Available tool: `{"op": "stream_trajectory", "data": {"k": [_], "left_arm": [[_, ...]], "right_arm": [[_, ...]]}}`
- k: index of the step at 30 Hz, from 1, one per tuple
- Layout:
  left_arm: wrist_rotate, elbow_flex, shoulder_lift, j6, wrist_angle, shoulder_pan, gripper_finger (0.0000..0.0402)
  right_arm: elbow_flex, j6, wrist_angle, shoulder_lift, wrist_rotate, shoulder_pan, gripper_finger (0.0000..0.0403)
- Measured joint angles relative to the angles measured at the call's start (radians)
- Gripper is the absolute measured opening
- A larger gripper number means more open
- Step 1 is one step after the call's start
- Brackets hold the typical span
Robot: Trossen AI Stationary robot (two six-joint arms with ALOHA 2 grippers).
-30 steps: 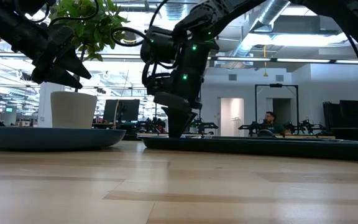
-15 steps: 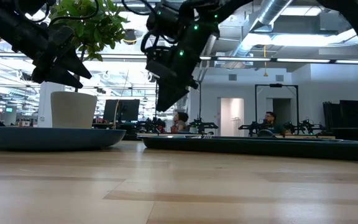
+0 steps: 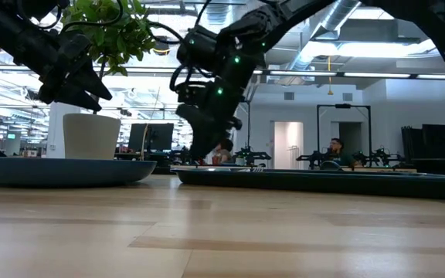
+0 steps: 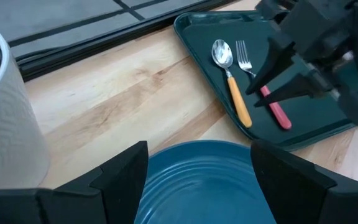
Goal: Pick and place plate/cup/fork/spoon on tray
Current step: Adjust the orange spoon on the black tray
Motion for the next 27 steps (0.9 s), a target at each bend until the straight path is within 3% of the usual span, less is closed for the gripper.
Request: {"op": "stream_trajectory", "data": {"k": [3, 19, 27], "left_arm": [[-0.006, 0.0, 0.0, 0.0, 0.0, 0.0, 0.0269], [-0.013, 0.0, 0.0, -0.001, 0.0, 0.0, 0.0269], [-0.012, 0.0, 0.0, -0.002, 0.0, 0.0, 0.0269]], "right_arm": [[-0.051, 0.004, 0.095, -0.003, -0.012, 0.0, 0.0118], [-0.069, -0.007, 0.113, -0.002, -0.005, -0.005, 0.0118], [-0.127, 0.011, 0.209, 0.0, -0.044, -0.013, 0.0118]]}}
